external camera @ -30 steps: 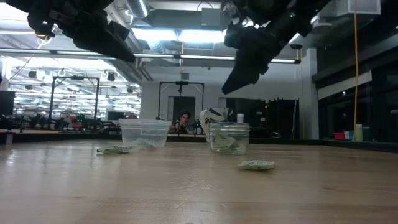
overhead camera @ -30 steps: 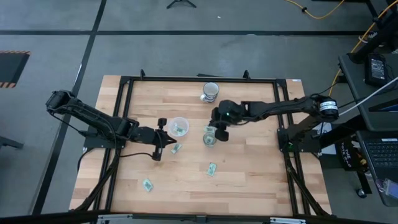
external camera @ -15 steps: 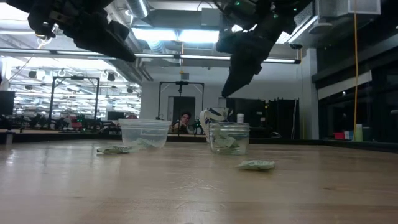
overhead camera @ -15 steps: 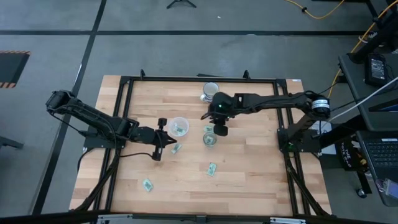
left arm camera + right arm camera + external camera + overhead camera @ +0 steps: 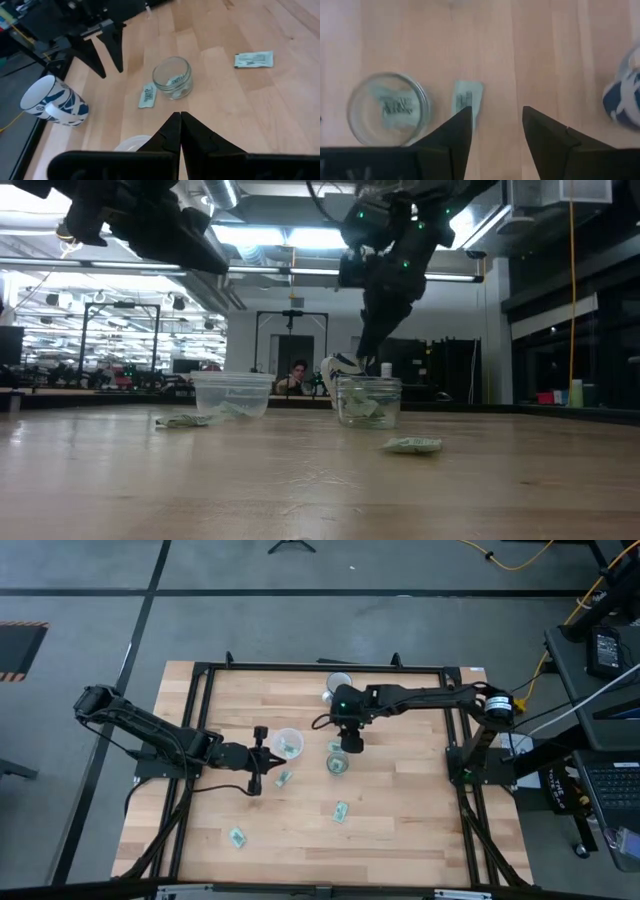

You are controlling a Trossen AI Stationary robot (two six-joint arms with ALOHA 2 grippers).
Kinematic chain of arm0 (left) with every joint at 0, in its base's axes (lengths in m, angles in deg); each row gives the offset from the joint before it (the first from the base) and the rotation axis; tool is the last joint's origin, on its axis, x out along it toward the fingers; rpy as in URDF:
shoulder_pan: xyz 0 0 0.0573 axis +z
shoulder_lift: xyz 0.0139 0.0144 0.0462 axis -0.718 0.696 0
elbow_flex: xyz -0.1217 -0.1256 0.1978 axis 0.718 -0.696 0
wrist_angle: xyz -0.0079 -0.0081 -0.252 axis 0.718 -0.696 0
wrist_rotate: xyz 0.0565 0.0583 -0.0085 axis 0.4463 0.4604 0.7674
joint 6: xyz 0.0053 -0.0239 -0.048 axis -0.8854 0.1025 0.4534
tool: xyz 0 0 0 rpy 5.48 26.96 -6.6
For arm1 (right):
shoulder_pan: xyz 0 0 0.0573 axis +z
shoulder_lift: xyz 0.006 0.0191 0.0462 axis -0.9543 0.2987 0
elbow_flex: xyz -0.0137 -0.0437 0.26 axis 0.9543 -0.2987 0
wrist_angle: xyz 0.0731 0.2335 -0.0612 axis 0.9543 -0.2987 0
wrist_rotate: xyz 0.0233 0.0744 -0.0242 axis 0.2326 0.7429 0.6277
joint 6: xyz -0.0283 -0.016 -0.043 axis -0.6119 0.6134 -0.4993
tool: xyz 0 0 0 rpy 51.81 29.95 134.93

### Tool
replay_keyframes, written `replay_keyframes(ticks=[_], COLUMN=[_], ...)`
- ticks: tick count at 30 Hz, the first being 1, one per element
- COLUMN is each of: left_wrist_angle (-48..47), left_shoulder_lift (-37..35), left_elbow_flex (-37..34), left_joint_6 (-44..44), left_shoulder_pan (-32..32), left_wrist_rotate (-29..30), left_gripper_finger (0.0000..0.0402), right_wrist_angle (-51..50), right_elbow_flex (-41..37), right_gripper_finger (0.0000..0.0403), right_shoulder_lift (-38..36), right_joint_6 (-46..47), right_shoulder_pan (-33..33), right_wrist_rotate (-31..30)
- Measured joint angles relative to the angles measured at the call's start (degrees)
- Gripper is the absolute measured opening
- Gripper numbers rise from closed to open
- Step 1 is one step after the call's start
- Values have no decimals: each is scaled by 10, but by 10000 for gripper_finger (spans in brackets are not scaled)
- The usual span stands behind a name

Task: Pick and place Stevia / Truvia into bins
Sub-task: Put the stevia packet into the transparent container

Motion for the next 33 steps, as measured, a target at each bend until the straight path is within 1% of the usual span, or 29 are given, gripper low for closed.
replay_keyframes(ticks=[6,8,13,20,27,33], left_wrist_angle=[-1,0,-1,-1,-1,-5], left_shoulder_lift=[0,0,0,0,0,0], left_elbow_flex=[0,0,0,0,0,0], left_joint_6=[0,0,-9,-10,-20,-20], left_shoulder_pan=[0,0,0,0,0,0], left_wrist_rotate=[24,24,25,25,25,25], left_gripper_finger=[6,6,6,6,6,6], right_wrist_angle=[0,-13,-9,-13,-12,-16], right_elbow_flex=[-1,-1,-1,-1,-1,-1], right_gripper_finger=[178,178,178,178,178,178], right_shoulder_lift=[19,25,44,74,90,93], right_joint_6=[-27,-29,-51,-65,-76,-109], right_shoulder_pan=[-11,-12,-11,-11,-5,10], right_wrist_rotate=[2,13,57,61,62,70])
